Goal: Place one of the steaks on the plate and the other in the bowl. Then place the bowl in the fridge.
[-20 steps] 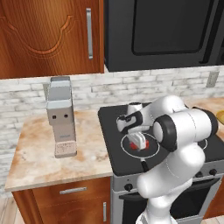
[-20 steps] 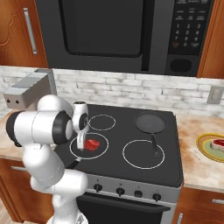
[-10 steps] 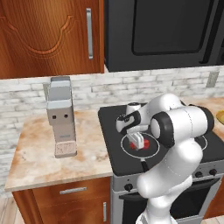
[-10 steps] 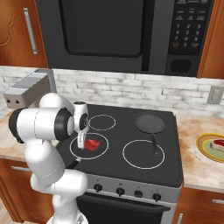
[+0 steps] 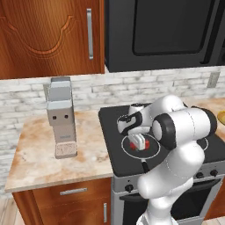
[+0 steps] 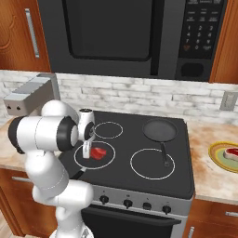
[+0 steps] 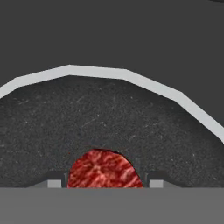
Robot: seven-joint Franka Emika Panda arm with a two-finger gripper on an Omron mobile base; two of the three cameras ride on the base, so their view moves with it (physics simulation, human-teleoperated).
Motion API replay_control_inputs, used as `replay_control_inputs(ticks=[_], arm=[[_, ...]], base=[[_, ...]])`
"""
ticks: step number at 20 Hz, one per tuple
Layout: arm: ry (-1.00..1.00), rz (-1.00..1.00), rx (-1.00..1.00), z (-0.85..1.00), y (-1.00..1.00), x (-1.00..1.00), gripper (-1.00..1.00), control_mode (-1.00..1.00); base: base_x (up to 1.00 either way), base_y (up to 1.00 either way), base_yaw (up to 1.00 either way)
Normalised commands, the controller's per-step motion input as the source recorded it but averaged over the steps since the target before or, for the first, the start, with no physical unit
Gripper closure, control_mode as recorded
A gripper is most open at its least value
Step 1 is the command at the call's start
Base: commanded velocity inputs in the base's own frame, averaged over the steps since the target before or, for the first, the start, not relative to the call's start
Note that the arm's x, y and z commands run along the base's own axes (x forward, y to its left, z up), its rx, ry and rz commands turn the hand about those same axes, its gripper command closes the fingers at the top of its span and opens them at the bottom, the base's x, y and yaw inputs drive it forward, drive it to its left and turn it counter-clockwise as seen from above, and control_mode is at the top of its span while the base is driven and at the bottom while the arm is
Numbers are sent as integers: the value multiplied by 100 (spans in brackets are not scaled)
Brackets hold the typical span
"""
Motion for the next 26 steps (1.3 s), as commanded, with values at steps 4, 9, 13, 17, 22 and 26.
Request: replay_control_inputs(ticks=[4, 9, 13, 17, 22, 26], arm=[[0, -1, -3, 16, 0, -15, 100, -100], [-3, -2, -11, 66, -10, -61, 100, -100], [-5, -3, -11, 76, -22, -84, 100, -100], [-1, -6, -6, 65, -28, -69, 100, -100], [0, -9, -2, 81, -38, -54, 100, -100], [0, -6, -1, 86, -34, -22, 100, -100]], base=[[0, 0, 0], [0, 0, 0], [0, 0, 0], [0, 0, 0], [0, 0, 0], [0, 0, 0]])
